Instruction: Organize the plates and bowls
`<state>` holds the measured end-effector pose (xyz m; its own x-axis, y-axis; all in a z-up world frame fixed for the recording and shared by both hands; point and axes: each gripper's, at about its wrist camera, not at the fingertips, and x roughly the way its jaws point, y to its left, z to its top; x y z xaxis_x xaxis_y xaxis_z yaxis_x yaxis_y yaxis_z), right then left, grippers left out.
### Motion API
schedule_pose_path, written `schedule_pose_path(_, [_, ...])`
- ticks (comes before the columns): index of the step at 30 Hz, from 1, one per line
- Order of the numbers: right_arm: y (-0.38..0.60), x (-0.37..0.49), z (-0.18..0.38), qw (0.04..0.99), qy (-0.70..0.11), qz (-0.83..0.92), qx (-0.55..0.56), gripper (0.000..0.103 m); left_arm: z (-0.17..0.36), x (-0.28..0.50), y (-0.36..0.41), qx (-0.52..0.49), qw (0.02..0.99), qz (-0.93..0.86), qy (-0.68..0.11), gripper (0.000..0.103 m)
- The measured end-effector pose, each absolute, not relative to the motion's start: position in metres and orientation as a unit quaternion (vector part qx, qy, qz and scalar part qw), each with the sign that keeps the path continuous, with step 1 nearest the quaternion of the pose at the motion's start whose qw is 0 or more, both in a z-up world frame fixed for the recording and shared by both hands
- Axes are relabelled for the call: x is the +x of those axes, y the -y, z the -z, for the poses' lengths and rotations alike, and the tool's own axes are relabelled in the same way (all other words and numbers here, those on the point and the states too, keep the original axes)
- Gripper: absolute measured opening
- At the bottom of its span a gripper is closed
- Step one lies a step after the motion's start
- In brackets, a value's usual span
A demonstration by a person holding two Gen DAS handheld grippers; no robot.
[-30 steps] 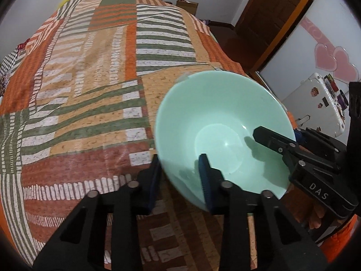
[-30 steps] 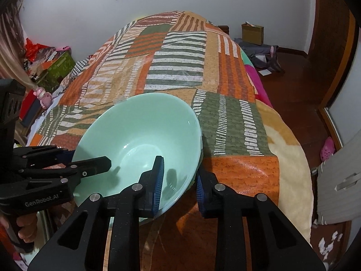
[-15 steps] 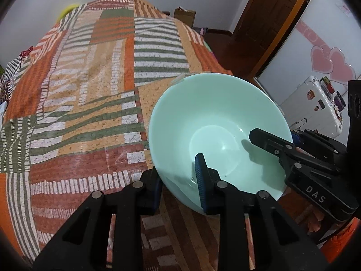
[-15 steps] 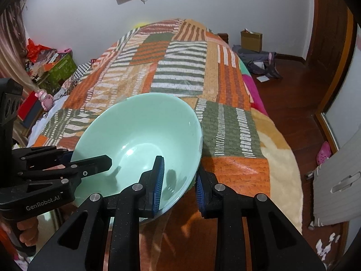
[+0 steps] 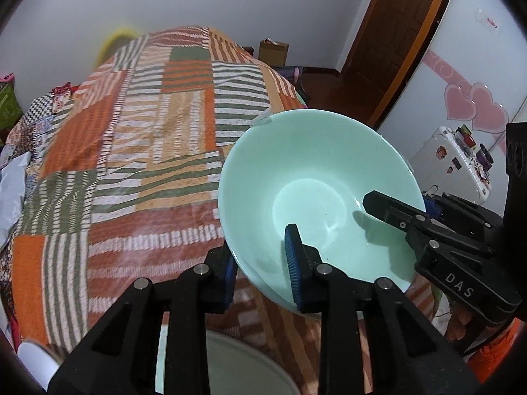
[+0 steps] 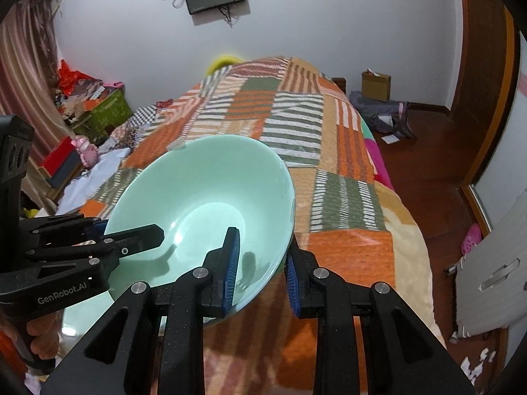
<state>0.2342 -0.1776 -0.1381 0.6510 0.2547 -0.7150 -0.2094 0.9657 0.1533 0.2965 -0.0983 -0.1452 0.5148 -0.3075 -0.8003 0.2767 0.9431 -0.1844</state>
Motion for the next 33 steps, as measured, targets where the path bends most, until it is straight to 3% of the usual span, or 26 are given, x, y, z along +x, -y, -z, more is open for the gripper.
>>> schedule_pose_path(13, [0.127, 0.204, 0.129, 0.909, -0.383, -0.165, 0.015, 0.023, 0.122, 0.230, 0.041, -0.041, 0.887, 0.130, -0.442, 0.027])
schedule_pose_path(33, [0.028, 0.167, 0.142, 0.885, -0.381, -0.266, -0.023, 0.023, 0.130, 0.138, -0.069, -0.099, 0.893, 0.032, -0.438, 0.027])
